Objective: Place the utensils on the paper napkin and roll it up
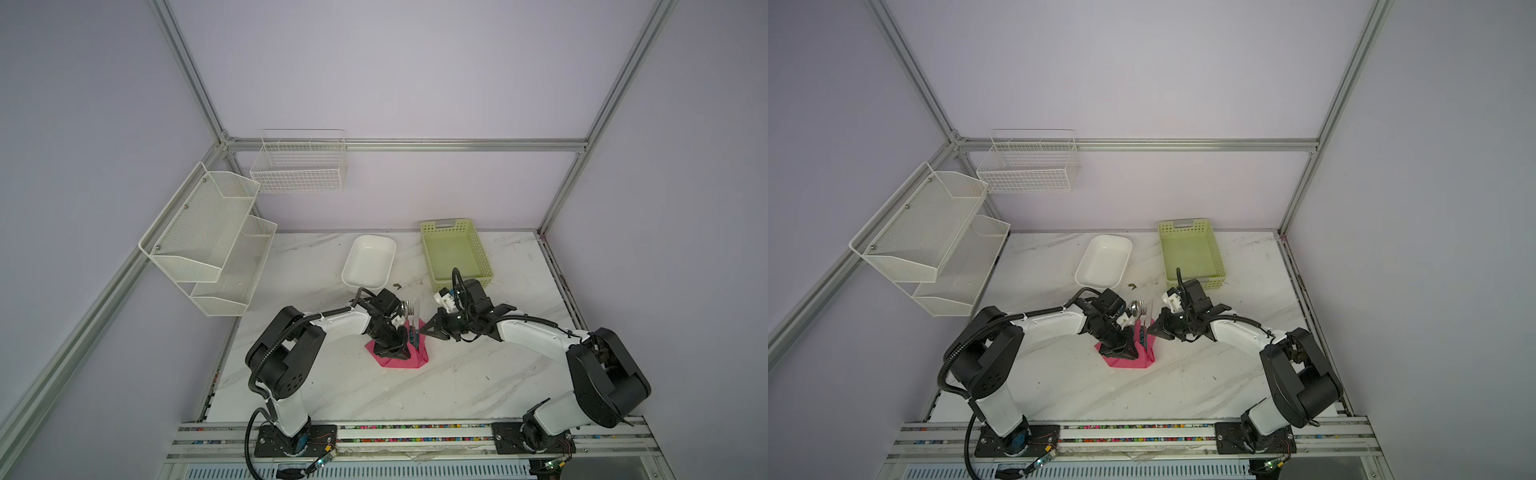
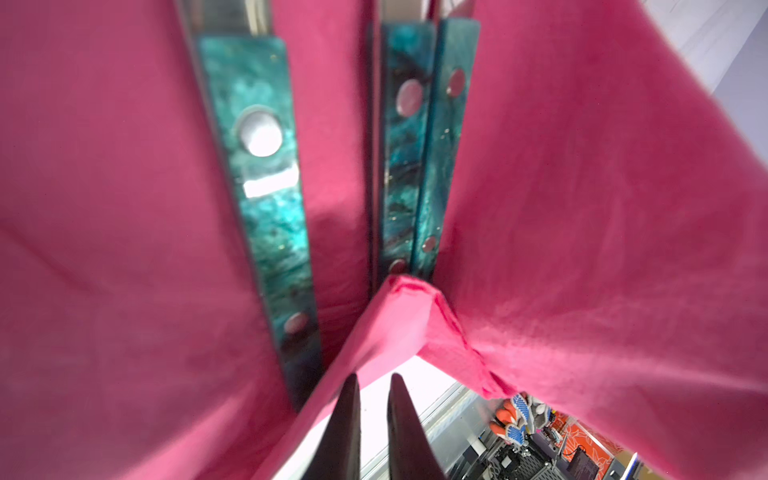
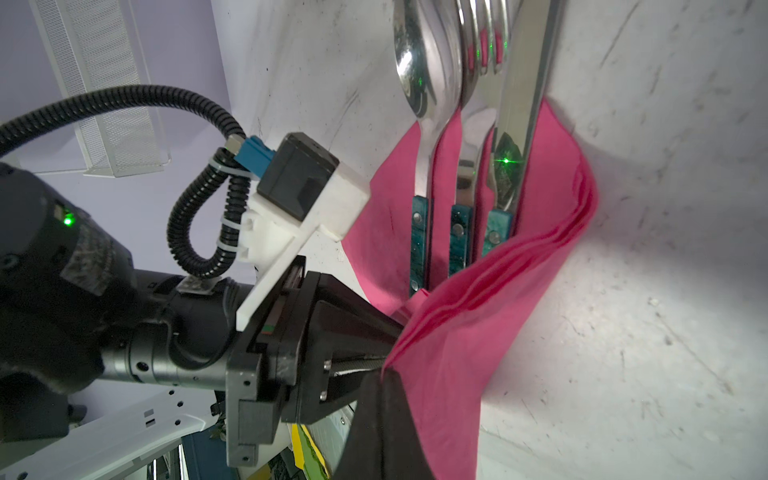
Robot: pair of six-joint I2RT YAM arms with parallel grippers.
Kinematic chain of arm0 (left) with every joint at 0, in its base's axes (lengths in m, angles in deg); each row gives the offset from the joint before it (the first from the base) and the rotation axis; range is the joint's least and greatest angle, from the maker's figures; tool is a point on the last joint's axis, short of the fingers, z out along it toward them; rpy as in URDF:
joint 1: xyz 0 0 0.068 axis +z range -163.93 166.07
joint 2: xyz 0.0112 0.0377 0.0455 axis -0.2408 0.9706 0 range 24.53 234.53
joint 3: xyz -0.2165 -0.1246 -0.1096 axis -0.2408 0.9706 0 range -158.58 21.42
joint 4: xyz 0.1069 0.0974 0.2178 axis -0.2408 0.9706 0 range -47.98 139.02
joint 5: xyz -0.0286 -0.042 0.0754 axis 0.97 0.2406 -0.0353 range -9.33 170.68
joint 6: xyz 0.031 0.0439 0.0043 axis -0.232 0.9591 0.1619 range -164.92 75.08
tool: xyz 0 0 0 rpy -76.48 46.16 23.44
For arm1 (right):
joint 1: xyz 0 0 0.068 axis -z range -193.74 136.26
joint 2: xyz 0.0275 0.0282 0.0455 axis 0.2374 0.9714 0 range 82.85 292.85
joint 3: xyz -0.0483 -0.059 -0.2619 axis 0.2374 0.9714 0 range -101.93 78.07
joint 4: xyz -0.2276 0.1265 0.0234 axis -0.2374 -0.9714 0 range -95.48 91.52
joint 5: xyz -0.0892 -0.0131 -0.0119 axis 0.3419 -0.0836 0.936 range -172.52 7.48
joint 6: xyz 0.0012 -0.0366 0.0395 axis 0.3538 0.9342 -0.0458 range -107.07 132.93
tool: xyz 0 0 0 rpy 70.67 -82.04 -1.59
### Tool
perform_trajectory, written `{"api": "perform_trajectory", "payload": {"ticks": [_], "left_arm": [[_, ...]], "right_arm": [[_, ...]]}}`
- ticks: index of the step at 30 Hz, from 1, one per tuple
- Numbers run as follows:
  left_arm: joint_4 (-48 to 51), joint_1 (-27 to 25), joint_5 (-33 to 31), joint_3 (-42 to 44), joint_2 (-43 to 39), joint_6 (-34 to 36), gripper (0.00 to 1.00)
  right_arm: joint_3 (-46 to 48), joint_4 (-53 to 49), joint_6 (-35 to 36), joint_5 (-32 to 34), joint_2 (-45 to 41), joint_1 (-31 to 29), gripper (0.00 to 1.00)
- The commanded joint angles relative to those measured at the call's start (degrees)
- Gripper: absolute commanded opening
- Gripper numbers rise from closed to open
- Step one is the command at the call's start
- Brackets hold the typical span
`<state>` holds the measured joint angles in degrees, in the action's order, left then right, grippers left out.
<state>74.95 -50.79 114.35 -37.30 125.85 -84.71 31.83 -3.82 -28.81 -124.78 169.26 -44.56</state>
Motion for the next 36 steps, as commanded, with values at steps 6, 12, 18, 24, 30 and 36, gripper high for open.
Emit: {"api": "perform_trajectory", "payload": {"ticks": [6,12,18,24,30,36], "left_arm": [[1.99,1.29,-1.36,-3.82,-0.54,3.45,0.14],[0.71,1.35,-0.71,-3.42,0.28,3.09,0.14],[-0.13,1.35,-0.54,-2.94,0.44,2.78,0.13],[-0.71,1.44,-0.36,-2.71,0.39,2.58,0.13],[-0.83,1.53,-0.62,-2.2,-0.68,2.26,0.13],[-0.69,1.97,-0.71,-1.62,-2.71,1.65,0.13]], "right_arm": [[-2.01,1.29,-0.44,0.34,1.35,-0.76,0.0],[-3.1,3.77,-2.24,0.44,3.32,-2.8,0.0],[-3.43,7.96,-5.36,0.86,5.76,-6.22,0.0],[-3.68,11.61,-7.57,1.71,8.23,-7.74,0.0],[-2.57,16.45,-10.59,2.88,10.97,-8.59,0.0],[-3.05,18.43,-11.45,3.28,14.07,-9.34,0.0]]}}
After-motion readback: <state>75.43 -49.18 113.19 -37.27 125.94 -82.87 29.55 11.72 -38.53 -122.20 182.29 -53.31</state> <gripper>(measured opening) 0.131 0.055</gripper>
